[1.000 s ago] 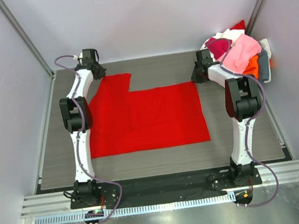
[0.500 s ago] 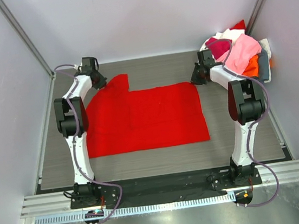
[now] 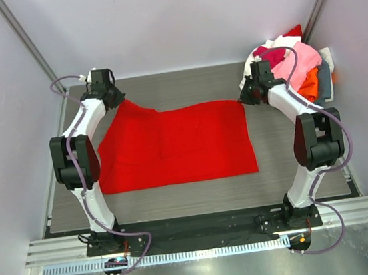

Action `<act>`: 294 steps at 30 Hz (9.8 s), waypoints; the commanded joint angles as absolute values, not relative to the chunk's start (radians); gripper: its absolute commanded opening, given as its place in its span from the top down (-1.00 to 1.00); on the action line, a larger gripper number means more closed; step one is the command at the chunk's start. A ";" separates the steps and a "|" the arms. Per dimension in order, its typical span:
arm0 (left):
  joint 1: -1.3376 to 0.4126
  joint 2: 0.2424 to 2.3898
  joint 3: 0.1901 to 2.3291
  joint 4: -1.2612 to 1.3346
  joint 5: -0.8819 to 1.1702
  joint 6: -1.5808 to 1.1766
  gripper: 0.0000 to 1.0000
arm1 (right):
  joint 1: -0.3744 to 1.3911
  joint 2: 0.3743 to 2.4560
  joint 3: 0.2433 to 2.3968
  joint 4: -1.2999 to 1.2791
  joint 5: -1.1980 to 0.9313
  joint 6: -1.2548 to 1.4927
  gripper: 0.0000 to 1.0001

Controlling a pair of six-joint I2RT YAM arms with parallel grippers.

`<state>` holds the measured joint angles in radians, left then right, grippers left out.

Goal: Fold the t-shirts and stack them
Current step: Fold the tshirt

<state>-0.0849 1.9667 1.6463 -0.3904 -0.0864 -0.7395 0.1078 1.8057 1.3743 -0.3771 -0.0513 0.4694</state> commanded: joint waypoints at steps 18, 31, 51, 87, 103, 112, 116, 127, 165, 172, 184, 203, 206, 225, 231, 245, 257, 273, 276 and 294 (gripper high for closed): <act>-0.120 1.548 1.296 -0.414 -0.294 -0.678 1.00 | 0.110 1.585 1.183 -0.387 -0.031 0.454 0.98; -0.120 1.396 1.210 -0.474 -0.322 -0.647 0.99 | 0.095 1.500 1.132 -0.422 -0.005 0.448 0.98; -0.140 1.221 1.069 -0.560 -0.339 -0.632 0.99 | 0.089 1.437 1.042 -0.425 -0.005 0.460 0.98; -0.138 0.825 0.745 -0.667 -0.314 -0.782 0.45 | 0.196 1.156 0.615 -0.113 0.021 0.614 0.09; -0.003 1.332 1.031 -0.655 -0.179 -0.819 -0.12 | 0.665 1.658 1.011 0.167 -0.316 0.652 0.10; 0.023 1.589 1.190 -0.667 -0.121 -0.917 0.02 | 0.759 1.997 1.345 0.166 -0.390 0.681 0.00; 0.023 1.658 1.216 -0.669 -0.117 -0.937 0.01 | 0.767 2.106 1.474 0.184 -0.477 0.707 -0.02; 0.021 1.884 1.338 -0.824 -0.274 -0.936 0.03 | 0.778 2.318 1.635 0.193 -0.557 0.776 0.00; 0.023 2.012 1.486 -0.919 -0.368 -0.905 0.03 | 0.798 2.370 1.661 0.161 -0.862 0.670 0.18; 0.025 2.046 1.525 -0.940 -0.380 -0.899 0.03 | 0.799 2.318 1.599 0.178 -0.934 0.646 0.36; 0.026 2.075 1.554 -0.950 -0.390 -0.897 0.03 | 0.799 2.143 1.401 0.132 -1.017 0.500 0.25; 0.021 1.915 1.551 -1.003 -0.370 -0.865 0.03 | 0.793 2.016 1.348 0.098 -0.830 0.480 -0.10; 0.017 1.858 1.528 -1.012 -0.351 -0.859 0.02 | 0.793 2.066 1.408 0.149 -0.810 0.540 -0.18; -0.061 1.919 1.407 -0.948 -0.248 -0.861 0.03 | 0.839 2.323 1.612 0.172 -0.746 0.624 -0.24; -0.057 1.990 1.390 -0.920 -0.272 -0.870 0.03 | 0.839 2.223 1.448 0.189 -0.718 0.595 -0.20; -0.049 1.983 1.394 -0.930 -0.351 -0.859 0.02 | 0.834 2.111 1.327 0.130 -0.647 0.560 -0.05; -0.051 1.933 1.411 -0.956 -0.370 -0.859 0.03 | 0.831 2.033 1.250 0.107 -0.531 0.551 -0.15; -0.071 1.790 1.359 -0.968 -0.348 -0.822 0.03 | 0.850 2.025 1.233 0.097 -0.529 0.566 0.37; -0.081 1.740 1.326 -0.966 -0.321 -0.796 0.04 | 0.851 2.019 1.233 0.092 -0.525 0.568 0.66; -0.245 1.618 1.092 -0.828 -0.070 -0.661 0.19 | 0.851 1.997 1.193 0.098 -0.534 0.528 0.96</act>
